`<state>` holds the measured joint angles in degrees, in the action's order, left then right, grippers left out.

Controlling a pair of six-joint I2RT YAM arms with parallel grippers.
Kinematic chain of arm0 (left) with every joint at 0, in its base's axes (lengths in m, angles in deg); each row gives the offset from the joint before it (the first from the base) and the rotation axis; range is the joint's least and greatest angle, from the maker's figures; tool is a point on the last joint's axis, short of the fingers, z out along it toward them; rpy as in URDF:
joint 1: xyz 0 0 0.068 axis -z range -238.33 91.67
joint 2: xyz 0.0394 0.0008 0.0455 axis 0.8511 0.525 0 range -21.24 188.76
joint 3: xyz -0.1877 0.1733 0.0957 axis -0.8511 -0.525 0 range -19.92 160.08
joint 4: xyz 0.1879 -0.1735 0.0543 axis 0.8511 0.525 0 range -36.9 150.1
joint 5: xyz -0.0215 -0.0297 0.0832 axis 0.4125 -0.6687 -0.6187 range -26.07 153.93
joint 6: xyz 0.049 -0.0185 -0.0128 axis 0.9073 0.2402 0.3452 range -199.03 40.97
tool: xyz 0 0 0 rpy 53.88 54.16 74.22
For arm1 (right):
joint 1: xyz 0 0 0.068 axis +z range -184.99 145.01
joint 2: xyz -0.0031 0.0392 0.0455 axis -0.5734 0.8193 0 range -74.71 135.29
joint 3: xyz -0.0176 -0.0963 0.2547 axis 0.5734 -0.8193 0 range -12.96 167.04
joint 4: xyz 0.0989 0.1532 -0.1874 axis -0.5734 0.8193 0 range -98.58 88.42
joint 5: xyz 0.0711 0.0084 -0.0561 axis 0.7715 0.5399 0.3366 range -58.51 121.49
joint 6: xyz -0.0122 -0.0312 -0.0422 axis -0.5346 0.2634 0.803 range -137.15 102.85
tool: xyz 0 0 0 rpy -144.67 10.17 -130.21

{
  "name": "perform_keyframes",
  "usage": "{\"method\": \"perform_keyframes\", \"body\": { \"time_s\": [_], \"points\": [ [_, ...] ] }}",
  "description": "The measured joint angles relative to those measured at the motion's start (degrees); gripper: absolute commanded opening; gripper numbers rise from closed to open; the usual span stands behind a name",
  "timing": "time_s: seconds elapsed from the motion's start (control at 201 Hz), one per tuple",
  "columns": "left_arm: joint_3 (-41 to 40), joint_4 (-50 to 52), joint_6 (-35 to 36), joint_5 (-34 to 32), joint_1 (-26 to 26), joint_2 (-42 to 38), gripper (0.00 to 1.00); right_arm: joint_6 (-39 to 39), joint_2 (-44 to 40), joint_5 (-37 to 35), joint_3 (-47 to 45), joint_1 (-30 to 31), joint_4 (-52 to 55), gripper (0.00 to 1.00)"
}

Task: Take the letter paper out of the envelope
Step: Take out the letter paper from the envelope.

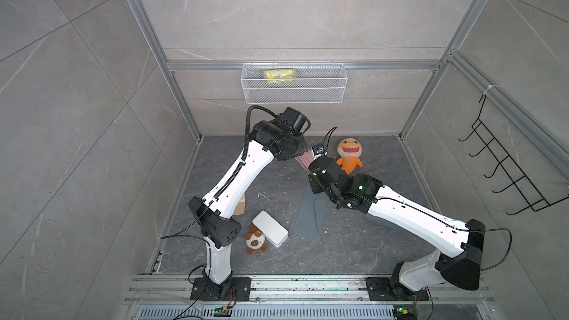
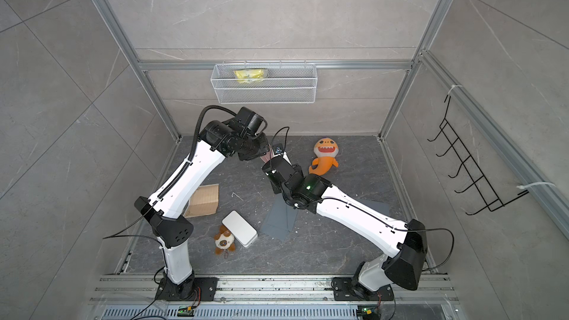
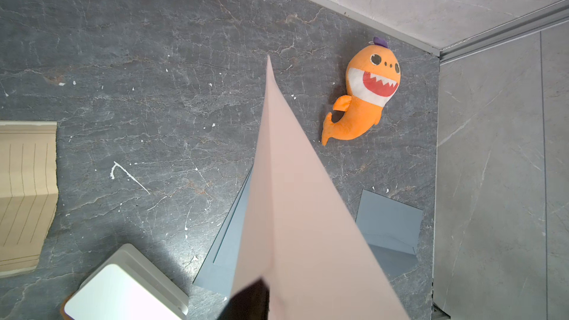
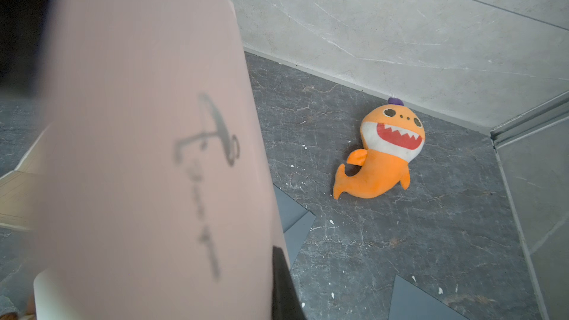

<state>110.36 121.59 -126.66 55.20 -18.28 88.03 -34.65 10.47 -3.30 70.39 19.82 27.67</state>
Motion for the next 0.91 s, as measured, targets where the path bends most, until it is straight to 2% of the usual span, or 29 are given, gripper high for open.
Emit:
{"method": "perform_keyframes", "body": {
  "time_s": [0.269,0.448,0.906],
  "points": [
    [0.0,0.48,-0.79,0.0,0.46,0.13,0.15,0.87,0.0,-1.31,0.0,1.11,-0.02,0.0],
    [0.0,0.5,-1.11,-0.2,0.46,0.17,0.0,1.09,0.0,-1.53,0.0,1.38,-0.07,0.0],
    [-0.59,-1.36,-1.16,-0.15,0.46,-0.2,0.0,0.79,0.15,-0.96,0.02,1.14,-0.02,0.0]
  ]
}}
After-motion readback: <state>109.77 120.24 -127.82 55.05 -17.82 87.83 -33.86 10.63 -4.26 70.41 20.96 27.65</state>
